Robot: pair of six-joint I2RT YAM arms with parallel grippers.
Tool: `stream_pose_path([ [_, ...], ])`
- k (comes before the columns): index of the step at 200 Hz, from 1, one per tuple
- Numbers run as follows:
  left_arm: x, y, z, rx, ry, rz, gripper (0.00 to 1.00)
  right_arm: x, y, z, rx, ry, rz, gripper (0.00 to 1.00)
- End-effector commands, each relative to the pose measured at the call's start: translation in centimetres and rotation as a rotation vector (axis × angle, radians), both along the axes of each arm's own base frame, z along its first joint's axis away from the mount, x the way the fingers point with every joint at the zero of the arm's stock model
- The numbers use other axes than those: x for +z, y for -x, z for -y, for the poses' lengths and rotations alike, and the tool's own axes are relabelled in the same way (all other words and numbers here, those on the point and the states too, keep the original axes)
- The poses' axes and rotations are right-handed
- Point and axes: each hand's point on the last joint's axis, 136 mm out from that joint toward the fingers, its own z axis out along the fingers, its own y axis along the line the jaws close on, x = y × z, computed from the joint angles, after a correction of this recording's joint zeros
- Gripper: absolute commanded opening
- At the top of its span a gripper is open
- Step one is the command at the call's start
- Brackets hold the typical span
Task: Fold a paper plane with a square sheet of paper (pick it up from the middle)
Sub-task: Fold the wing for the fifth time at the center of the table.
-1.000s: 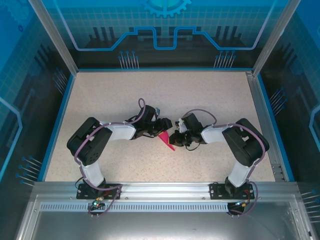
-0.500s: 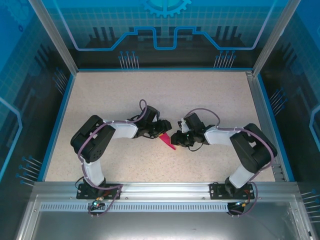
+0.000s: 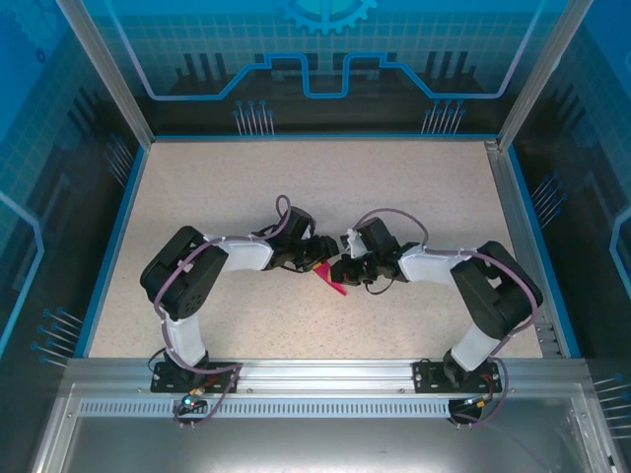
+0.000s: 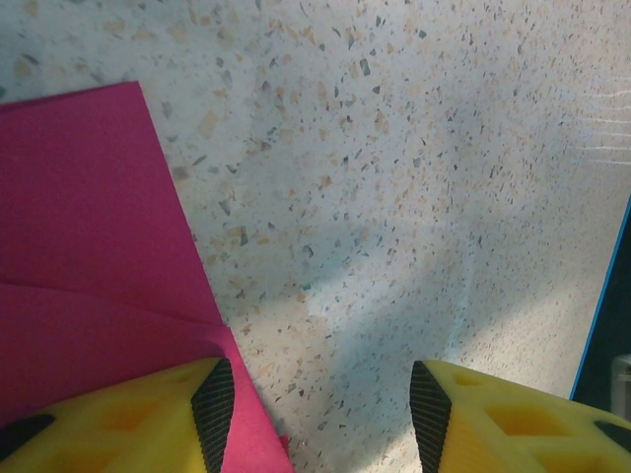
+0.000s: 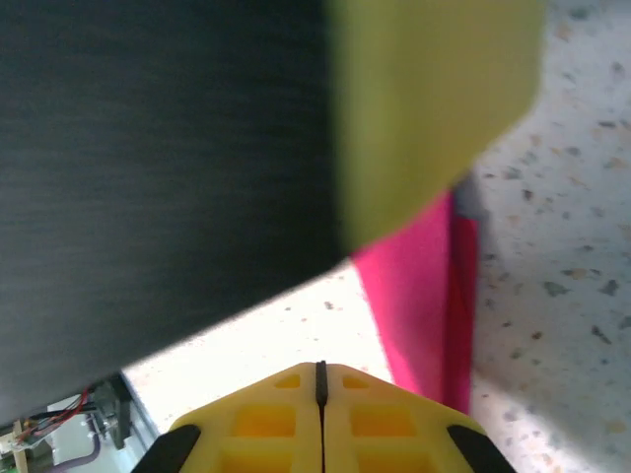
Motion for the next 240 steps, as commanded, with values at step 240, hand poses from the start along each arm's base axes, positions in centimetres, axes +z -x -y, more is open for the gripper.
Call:
stream_pose_path([
  [240, -4.8, 2.2, -1.8, -0.020, -0.115, -0.143, 0.53, 0.9, 4.1, 3.6, 0.063, 0.077, -0.033, 0.12],
])
